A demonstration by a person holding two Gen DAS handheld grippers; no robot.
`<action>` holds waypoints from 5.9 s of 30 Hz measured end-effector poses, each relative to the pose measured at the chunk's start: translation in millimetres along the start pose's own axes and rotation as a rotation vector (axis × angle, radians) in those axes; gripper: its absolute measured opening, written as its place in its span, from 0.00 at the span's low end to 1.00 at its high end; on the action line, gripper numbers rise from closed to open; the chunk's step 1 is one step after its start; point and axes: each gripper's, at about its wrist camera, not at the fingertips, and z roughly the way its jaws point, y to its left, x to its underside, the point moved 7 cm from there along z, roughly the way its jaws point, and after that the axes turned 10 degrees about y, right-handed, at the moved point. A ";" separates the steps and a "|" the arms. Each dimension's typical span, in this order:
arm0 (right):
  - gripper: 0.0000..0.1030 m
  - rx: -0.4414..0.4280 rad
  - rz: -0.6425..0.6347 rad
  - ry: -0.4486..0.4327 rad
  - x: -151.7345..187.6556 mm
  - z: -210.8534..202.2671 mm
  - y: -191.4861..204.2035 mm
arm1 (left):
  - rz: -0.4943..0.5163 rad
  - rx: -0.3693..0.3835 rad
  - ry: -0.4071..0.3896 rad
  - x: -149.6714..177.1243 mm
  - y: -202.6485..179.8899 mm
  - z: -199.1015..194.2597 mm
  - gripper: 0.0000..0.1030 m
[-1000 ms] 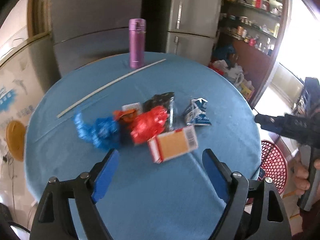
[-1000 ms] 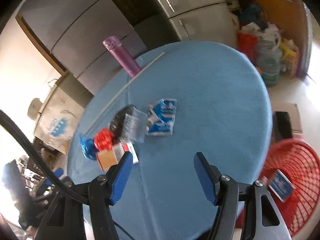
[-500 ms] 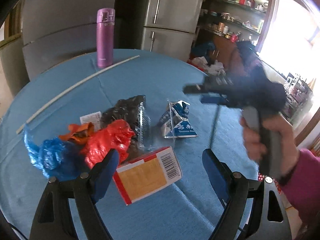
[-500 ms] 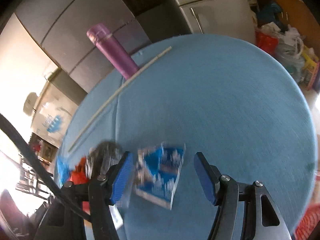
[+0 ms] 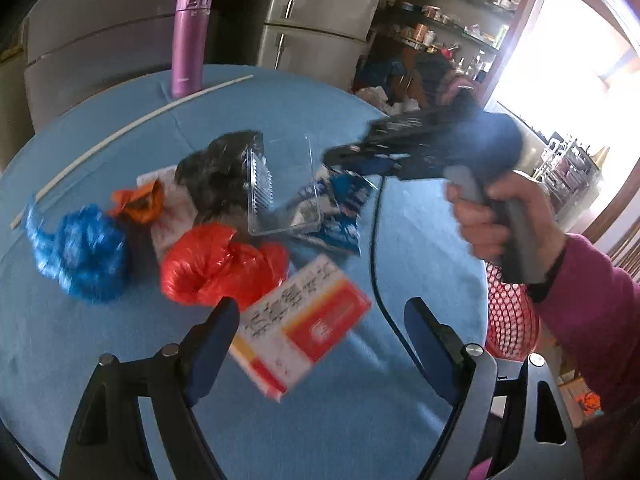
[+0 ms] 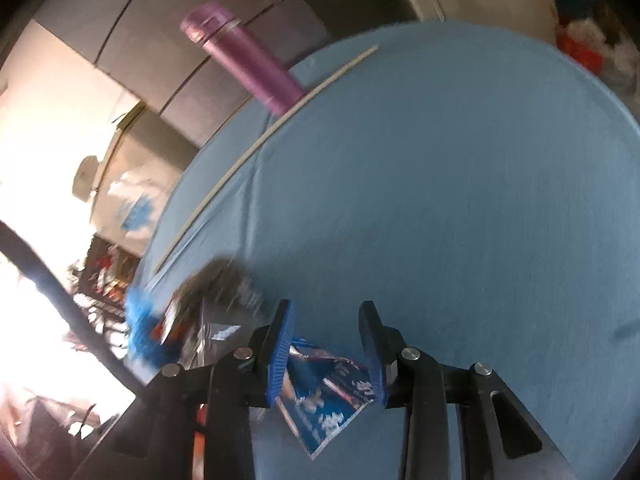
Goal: Collect trash
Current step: 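Grasp the orange-white medicine box with the left tool while the right tool grasps the blue-white carton, then carry both boxes over the red basket and open both tools to drop them, then bring both tools back over the table toward the plastic bags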
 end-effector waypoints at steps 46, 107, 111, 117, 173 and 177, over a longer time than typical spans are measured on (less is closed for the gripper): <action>0.22 -0.156 0.100 -0.264 125.3 -92.5 -11.4 | 0.004 -0.004 0.018 23.8 -20.0 22.9 0.52; 0.73 -0.055 0.268 -0.411 187.4 -170.2 -84.7 | -0.011 -0.282 -0.021 32.0 -30.8 -28.9 0.74; 0.73 -0.074 0.184 -0.377 168.3 -151.2 -44.5 | -0.130 -0.393 -0.047 49.2 15.6 -53.7 0.74; 0.73 -0.039 0.075 -0.335 157.5 -133.4 8.7 | -0.222 -0.502 -0.099 51.7 56.6 -83.7 0.74; 0.73 0.126 -0.043 -0.254 135.6 -88.4 72.0 | -0.154 -0.630 0.066 32.1 37.5 -50.0 0.75; 0.73 0.131 -0.036 -0.243 134.7 -83.6 70.0 | -0.146 -0.627 0.078 30.9 38.0 -44.6 0.75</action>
